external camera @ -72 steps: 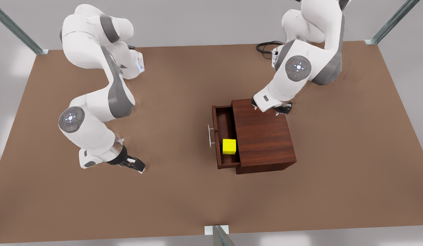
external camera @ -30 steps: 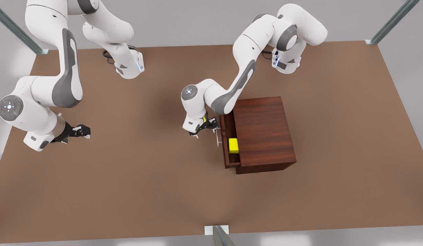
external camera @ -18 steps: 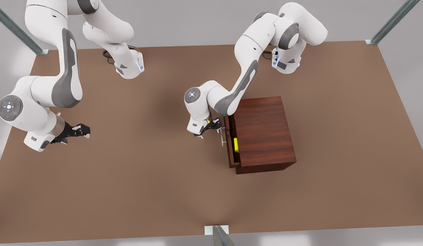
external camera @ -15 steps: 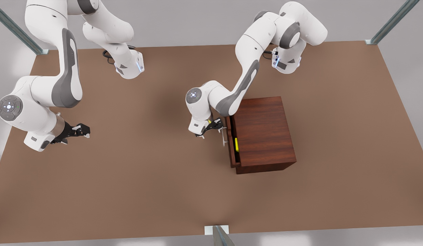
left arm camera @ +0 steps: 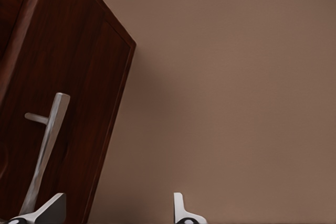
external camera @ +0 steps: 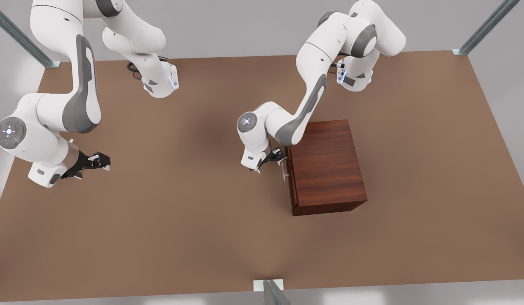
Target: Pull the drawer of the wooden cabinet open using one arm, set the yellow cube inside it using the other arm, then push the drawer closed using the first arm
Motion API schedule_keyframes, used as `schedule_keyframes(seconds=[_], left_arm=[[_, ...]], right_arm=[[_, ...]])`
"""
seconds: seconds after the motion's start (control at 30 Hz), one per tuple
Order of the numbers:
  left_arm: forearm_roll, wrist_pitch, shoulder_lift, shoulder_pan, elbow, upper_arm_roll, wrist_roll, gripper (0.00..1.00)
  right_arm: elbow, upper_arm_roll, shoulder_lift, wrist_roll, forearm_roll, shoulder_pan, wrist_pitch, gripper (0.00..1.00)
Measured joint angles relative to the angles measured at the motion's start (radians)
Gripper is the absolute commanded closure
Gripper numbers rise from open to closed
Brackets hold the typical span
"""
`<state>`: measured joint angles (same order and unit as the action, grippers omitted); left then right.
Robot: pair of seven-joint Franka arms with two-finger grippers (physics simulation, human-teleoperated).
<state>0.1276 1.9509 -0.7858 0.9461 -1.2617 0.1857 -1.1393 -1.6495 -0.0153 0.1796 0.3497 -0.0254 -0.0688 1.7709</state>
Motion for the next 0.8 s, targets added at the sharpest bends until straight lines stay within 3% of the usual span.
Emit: schedule_keyframes(seconds=[0.27, 0.43, 0.5, 0.63, 0.8], left_arm=[[-0.001, -0.006, 0.008, -0.010, -0.002, 0.003, 0.014, 0.00], [-0.035, -0.083, 0.139, -0.017, 0.002, 0.004, 0.021, 0.00], [-0.068, -0.186, 0.286, -0.105, -0.008, 0.003, 0.056, 0.00], [-0.184, -0.308, 0.531, -0.542, -0.209, 0.015, 0.255, 0.00], [-0.235, -0.304, 0.566, -0.593, -0.189, 0.041, 0.475, 0.00]], right_arm=[[0.000, 0.000, 0.000, 0.006, 0.000, 0.000, 0.000, 0.00], [0.000, 0.000, 0.001, 0.009, 0.000, 0.000, 0.000, 0.00], [0.000, 0.000, 0.001, 0.010, 0.000, 0.000, 0.000, 0.00], [0.000, 0.000, 0.001, 0.011, 0.000, 0.000, 0.000, 0.00], [0.000, 0.000, 0.001, 0.012, 0.000, 0.000, 0.000, 0.00]])
